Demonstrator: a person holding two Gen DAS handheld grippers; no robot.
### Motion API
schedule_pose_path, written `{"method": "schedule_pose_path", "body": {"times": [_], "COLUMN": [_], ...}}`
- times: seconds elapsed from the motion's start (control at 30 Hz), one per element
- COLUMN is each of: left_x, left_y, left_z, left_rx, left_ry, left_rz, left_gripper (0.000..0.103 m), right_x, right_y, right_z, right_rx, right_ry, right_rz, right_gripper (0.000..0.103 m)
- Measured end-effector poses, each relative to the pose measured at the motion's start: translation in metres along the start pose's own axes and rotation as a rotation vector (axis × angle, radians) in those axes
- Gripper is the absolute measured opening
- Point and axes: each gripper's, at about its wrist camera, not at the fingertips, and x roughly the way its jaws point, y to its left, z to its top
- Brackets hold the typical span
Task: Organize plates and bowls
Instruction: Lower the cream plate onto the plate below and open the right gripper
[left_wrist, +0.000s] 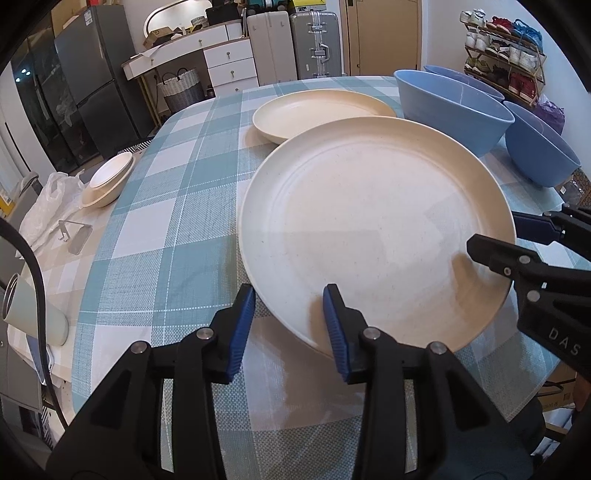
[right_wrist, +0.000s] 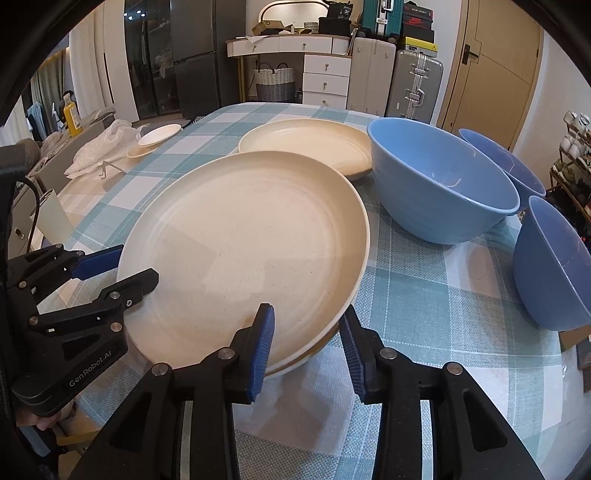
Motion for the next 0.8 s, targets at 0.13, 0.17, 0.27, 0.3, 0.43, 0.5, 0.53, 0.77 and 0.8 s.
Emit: {"method": "schedule_pose_path", "body": {"times": [0.13,0.17,0.27,0.3,0.43,0.5,0.53,0.77,0.8], "left_x": [0.001,0.000,0.001,0.002,0.003,0.003,0.003,-0.007,-0.009], "left_y": [0.000,0.000,0.001,0.002,0.005,0.008,0.009,0.022,0.023], "left_z": [-0.001,-0.002,-0.002,-0.003,-0.003,-0.002,-0.002,0.001,0.002], "left_rx": [0.004,0.003,-0.004,-0.007,-0.023,-0.033,-0.040,-0.102,-0.107], "left_ry": [0.004,0.005,0.009,0.010,0.016,0.016,0.015,-0.019,-0.026], "left_rz": [0.000,-0.001,-0.015,-0.021,-0.037,-0.044,-0.050,-0.094,-0.095], "left_gripper": [0.037,0.037,0.039,0.040,0.042,0.047,0.051,0.072,0.073], "right_x": [0.001,0.001,0.004,0.004,0.005,0.006,0.006,-0.003,-0.005], "right_y": [0.000,0.001,0.001,0.001,0.001,0.001,0.001,0.000,0.000], "right_z": [-0.001,-0.001,-0.002,-0.002,-0.003,-0.004,-0.003,-0.001,0.000], "right_rx": [-0.009,-0.011,-0.009,-0.010,-0.008,-0.006,-0.003,0.000,0.002], "right_ry": [0.008,0.009,0.021,0.022,0.022,0.025,0.026,-0.003,-0.014], "right_rz": [-0.032,-0.035,-0.022,-0.019,-0.010,0.003,0.007,0.048,0.061], "right_gripper": [0.040,0.040,0.042,0.042,0.045,0.046,0.048,0.071,0.078]}}
